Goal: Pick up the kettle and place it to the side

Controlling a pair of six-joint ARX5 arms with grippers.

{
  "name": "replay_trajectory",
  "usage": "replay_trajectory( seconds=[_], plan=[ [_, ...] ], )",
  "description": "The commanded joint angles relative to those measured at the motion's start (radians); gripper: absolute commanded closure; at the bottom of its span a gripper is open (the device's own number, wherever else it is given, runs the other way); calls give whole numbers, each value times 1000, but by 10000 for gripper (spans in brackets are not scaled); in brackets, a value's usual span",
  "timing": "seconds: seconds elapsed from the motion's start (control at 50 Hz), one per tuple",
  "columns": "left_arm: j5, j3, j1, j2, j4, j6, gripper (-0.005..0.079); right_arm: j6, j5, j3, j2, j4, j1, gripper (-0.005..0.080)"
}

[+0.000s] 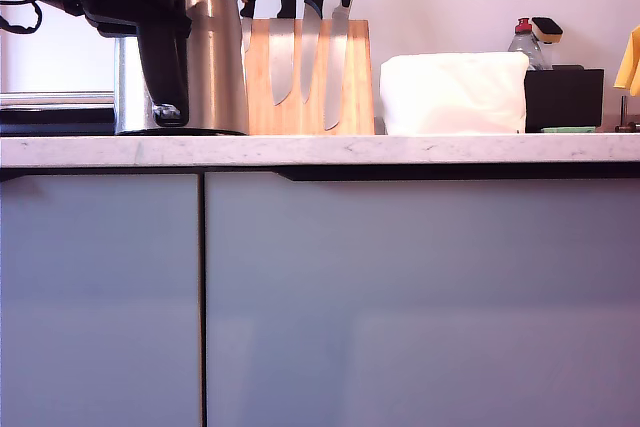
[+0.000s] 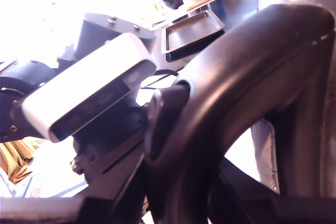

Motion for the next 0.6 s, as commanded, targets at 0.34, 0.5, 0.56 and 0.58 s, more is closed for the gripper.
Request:
replay_trajectory(
  seconds=[0.34,0.5,0.56,0.58],
  plan=[
    [-41,-9,-4,-127,24,-29,766,-101,12,132,-4,-25,34,765],
    [-61,-9,-4,-130,22,-29,766,-113,18,146,-6,-25,38,765],
    [-72,-9,-5,-130,23,-29,766,-123,19,152,-6,-31,38,765],
    [-77,-9,-5,-129,24,-28,766,-127,19,154,-6,-33,38,765]
  ],
)
